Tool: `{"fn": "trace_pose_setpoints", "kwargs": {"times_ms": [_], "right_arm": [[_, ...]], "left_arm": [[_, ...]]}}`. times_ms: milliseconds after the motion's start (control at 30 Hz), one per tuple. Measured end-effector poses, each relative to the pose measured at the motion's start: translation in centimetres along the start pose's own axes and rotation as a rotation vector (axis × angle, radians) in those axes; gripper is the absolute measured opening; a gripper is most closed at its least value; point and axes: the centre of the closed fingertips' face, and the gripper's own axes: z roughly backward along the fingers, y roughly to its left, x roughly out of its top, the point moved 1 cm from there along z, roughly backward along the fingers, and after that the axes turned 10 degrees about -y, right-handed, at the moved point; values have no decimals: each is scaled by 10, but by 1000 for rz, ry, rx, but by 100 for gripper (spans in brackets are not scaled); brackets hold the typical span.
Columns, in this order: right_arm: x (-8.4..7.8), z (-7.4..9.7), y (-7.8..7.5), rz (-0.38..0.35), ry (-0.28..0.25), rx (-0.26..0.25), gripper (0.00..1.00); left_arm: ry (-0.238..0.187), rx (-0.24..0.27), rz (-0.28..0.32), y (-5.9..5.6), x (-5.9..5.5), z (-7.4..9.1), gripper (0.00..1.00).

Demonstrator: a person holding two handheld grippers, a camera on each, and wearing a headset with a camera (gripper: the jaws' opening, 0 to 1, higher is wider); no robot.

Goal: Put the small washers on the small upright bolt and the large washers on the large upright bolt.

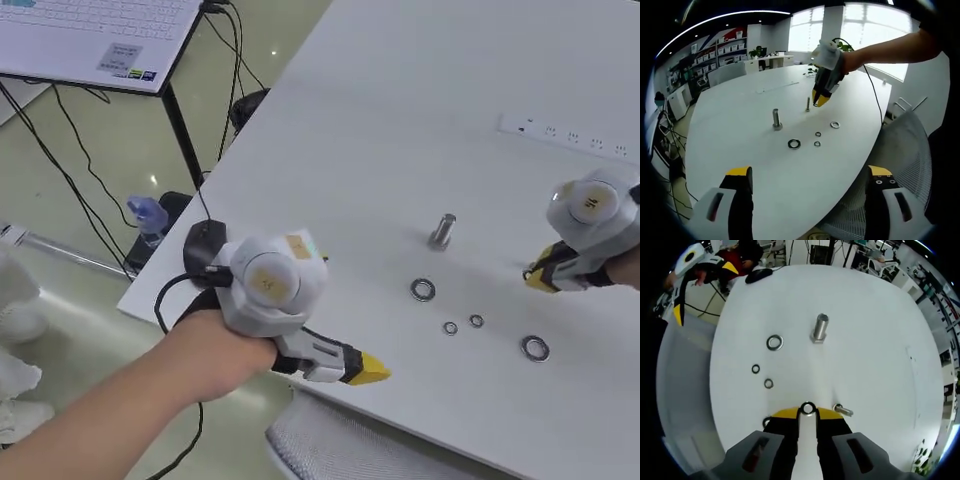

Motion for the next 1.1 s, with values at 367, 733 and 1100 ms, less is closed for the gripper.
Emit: {"fn": "trace_pose_setpoints", "kwargs": {"times_ms": [367,733,1100], "right_arm": [[-13,15,-37,-36,19,-54,13],[-10,13,-57,-40,15,-70,13],[-13,0,-58,-48,33,-52,13]], "left_arm": [[10,19,5,4,2,0,87],[7,8,12,3,4,-5,93],[8,4,4,5,4,-7,91]]}}
